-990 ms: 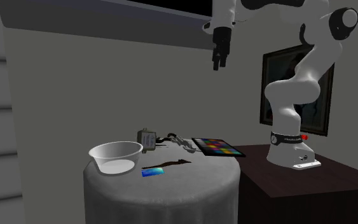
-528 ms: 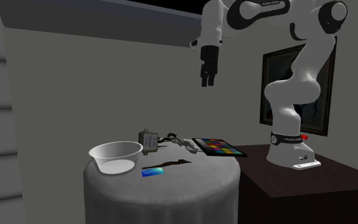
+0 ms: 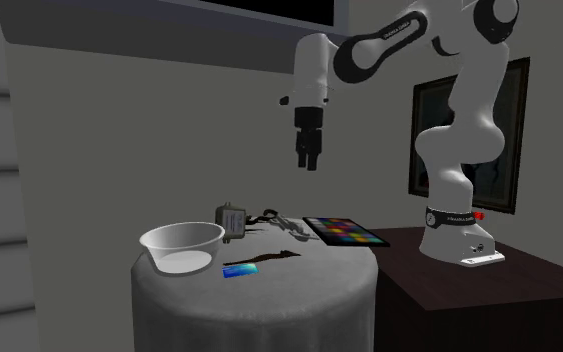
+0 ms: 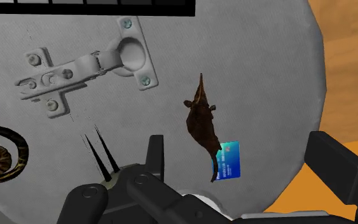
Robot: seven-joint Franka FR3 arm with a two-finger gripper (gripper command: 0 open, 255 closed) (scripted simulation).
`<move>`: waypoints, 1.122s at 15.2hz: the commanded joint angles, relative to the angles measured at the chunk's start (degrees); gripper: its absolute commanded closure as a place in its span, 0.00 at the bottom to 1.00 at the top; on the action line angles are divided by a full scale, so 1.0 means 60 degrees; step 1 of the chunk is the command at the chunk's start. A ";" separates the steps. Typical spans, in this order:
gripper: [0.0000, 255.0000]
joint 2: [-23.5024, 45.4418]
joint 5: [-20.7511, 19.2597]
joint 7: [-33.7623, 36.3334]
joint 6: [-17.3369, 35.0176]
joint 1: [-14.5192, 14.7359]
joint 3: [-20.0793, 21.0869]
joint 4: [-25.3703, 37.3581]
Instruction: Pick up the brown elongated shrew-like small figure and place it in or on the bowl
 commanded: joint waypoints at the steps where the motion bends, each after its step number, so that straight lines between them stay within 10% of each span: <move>1: 0.00 0.0696 -0.0011 -0.0145 0.0528 0.0029 -0.0027 0.0124; 17: 0.00 0.6411 -0.0033 -0.0797 0.3554 0.0238 0.0149 0.2386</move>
